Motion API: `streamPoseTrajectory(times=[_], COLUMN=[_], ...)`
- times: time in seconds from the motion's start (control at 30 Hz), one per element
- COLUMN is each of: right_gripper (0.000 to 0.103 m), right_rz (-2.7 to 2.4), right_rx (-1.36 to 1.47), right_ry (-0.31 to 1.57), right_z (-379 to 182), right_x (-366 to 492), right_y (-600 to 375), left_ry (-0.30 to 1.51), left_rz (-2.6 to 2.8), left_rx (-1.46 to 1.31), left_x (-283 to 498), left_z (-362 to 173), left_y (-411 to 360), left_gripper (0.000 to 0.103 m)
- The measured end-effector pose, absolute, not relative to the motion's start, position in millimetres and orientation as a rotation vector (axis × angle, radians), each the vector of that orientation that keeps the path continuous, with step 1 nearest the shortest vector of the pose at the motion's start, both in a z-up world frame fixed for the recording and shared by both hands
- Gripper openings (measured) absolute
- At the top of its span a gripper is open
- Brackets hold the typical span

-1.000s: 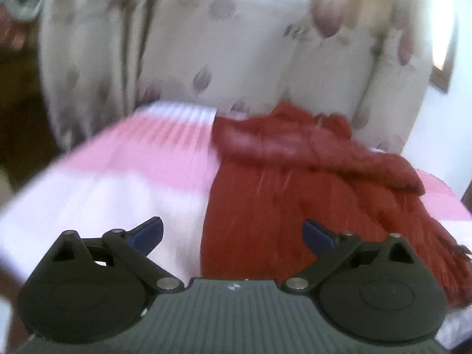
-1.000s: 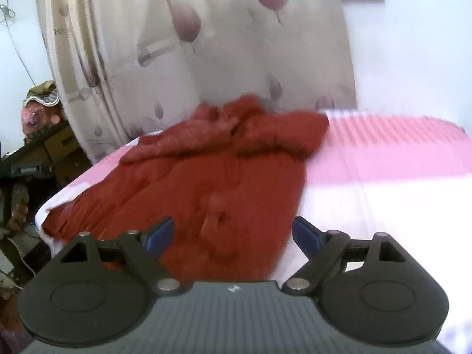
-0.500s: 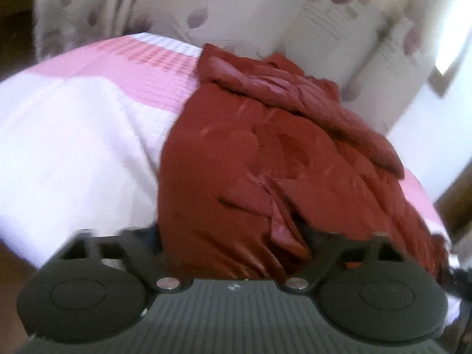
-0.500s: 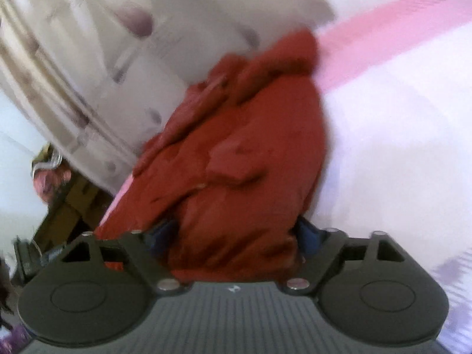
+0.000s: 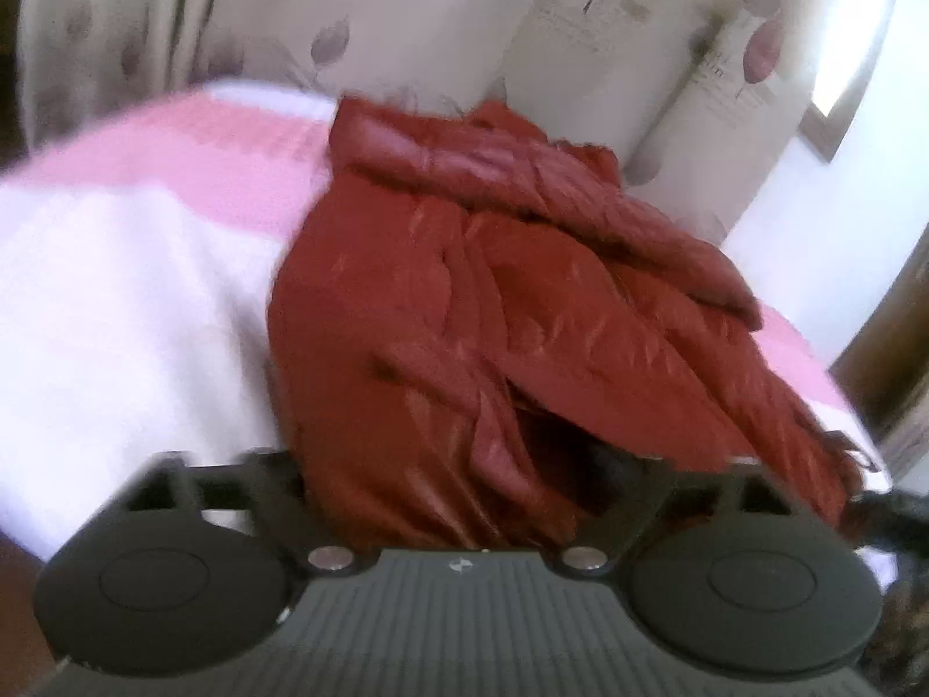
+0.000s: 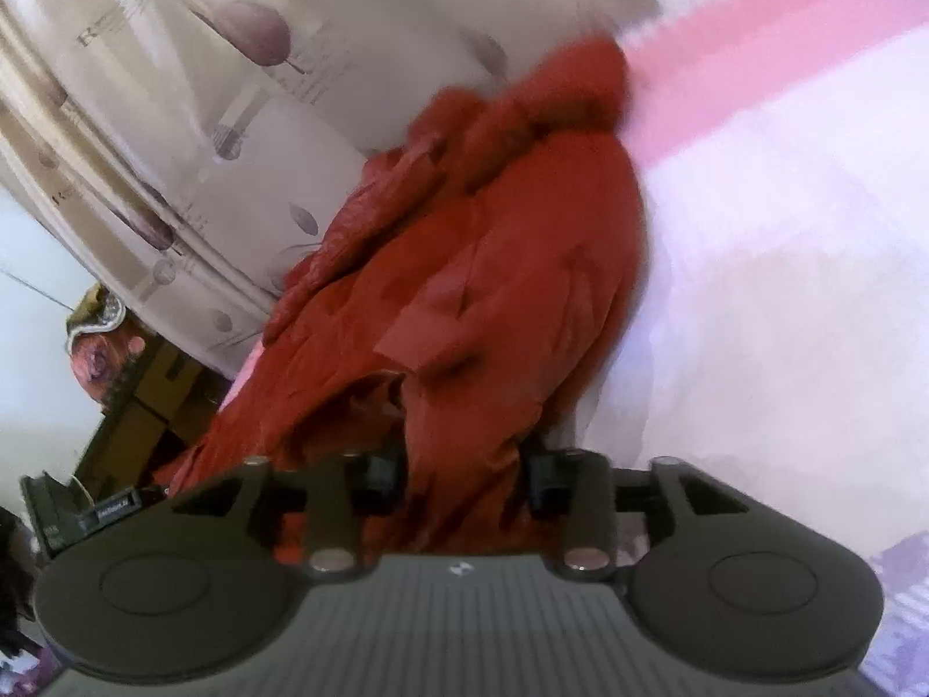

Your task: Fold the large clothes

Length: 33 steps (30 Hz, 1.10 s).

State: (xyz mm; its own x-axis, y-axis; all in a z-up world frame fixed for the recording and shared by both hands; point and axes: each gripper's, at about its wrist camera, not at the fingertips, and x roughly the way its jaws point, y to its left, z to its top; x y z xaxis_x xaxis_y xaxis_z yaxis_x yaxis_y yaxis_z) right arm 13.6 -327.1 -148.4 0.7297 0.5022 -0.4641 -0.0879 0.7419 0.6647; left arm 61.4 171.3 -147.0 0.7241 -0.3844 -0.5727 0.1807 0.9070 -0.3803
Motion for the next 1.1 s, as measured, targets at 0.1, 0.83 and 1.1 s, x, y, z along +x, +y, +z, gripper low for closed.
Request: streamPoseTrajectory(times=[0.1,0.83,1.1], right_gripper=[0.025,0.016,0.016], right_rz=[0.373,0.523,0.410], right_rx=[0.648,0.888,0.894], right_ry=[0.655,0.388,0.400], right_z=[-150,-49,-34], right_x=[10,-43,74], right_y=[-325,-363,-374], left_ry=[0.697,0.450,0.454], left_rz=[-0.332,-0.311,-0.236], left_rx=[-0.341,-0.756,-0.642], left_x=[56,8,122], left_z=[-144,-36,-17], left_y=[180,200,160], left_gripper=[0.023,0.019,0.025])
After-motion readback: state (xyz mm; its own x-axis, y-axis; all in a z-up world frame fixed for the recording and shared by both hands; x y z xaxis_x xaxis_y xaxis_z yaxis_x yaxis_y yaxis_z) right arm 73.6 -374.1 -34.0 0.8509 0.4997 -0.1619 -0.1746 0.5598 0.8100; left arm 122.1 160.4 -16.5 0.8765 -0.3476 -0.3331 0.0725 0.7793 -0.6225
